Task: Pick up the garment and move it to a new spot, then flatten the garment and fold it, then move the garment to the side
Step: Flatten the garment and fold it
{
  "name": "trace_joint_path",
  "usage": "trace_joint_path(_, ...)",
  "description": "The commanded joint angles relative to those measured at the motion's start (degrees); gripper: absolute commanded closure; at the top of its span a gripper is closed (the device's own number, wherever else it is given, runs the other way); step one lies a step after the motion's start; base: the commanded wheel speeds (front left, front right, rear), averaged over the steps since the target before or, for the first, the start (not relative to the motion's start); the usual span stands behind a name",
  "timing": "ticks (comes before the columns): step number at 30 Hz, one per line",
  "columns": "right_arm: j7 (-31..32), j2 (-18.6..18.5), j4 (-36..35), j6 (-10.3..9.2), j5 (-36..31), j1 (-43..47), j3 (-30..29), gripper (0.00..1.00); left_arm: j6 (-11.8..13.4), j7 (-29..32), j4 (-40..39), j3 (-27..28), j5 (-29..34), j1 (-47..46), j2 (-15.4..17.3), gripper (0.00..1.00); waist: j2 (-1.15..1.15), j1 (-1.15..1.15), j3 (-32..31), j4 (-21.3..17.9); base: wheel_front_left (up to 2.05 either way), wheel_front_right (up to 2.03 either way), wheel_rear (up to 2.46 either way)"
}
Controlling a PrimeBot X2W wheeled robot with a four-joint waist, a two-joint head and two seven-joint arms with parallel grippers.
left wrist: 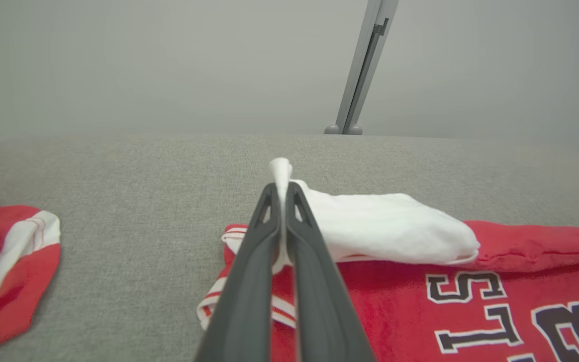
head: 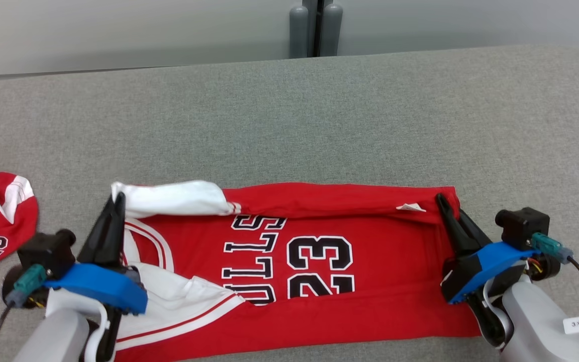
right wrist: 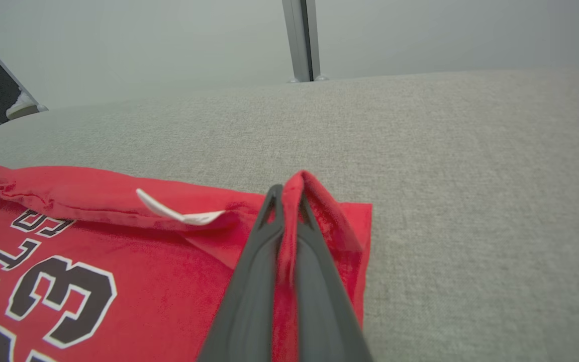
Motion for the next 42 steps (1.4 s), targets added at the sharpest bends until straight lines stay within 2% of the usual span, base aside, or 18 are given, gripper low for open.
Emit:
trace_joint_path(1,-0.2,-0.7,-0.5,0.02,0.7,1.8,-0.1,1.00,0.4,-0.3,-0.8,0.7,0.0,2.4,-0.8,1.00,0.02,0.00,-0.1,0.1,0.00,0.00,0.00)
trace_joint_path(10,-0.2,-0.3,-1.2,0.02,2.4,6.2,-0.3,1.00,1.3,-0.3,-2.0,3.3,0.7,8.8,-3.5,1.00,0.02,0.00,-0.7,0.4,0.00,0.00,0.00)
trace_joint_path(11,-0.2,-0.2,-1.3,0.02,2.9,6.4,-0.5,0.90,1.2,-0.3,-1.9,3.5,0.8,9.3,-3.9,1.00,0.02,0.00,-0.9,0.5,0.00,0.00,0.00)
trace_joint_path(13,-0.2,-0.2,-1.6,0.02,3.1,6.9,-0.8,0.79,0.9,-0.3,-1.6,4.0,1.3,10.1,-4.7,1.00,0.02,0.00,-1.1,0.6,0.00,0.00,0.00)
trace_joint_path(14,-0.2,-0.2,-1.6,0.02,3.1,7.4,-0.8,0.58,0.8,-0.3,-1.5,4.3,1.7,10.4,-5.0,0.59,0.02,0.00,-1.2,0.6,0.00,0.00,0.00)
trace_joint_path(15,-0.2,-0.3,-1.9,0.02,3.1,7.7,-1.1,0.16,1.0,-0.3,-1.6,4.8,2.1,10.6,-5.4,0.00,0.02,0.00,-1.3,0.6,0.00,0.00,0.00)
trace_joint_path(16,-0.2,-0.2,-2.2,0.02,3.1,7.9,-1.6,0.00,1.2,-0.3,-1.8,5.4,2.5,10.8,-5.7,0.00,0.02,0.00,-1.5,0.6,0.00,0.00,0.00)
trace_joint_path(21,-0.2,-0.8,-4.6,0.03,1.9,9.5,-4.3,0.00,1.8,-0.3,-4.7,10.0,7.0,12.8,-7.8,0.00,0.02,0.00,-2.4,0.4,0.00,0.00,0.00)
trace_joint_path(27,-0.2,-0.6,-7.0,0.03,0.1,10.5,-8.3,0.00,1.5,-0.3,-10.7,17.3,15.4,15.2,-11.6,0.00,0.02,0.00,-3.0,0.4,0.00,0.00,0.00)
trace_joint_path(34,1.2,1.5,-0.2,0.03,-2.1,7.7,-9.7,0.00,0.3,-0.3,-15.8,23.9,24.3,16.6,-17.0,0.00,0.02,0.00,-2.6,1.1,0.00,0.00,0.00)
trace_joint_path(42,2.6,4.2,7.1,0.02,-2.5,6.4,-9.2,0.00,-3.0,-0.3,-15.5,29.3,28.9,17.3,-21.3,0.00,0.02,0.00,-2.0,1.4,0.00,0.00,0.00)
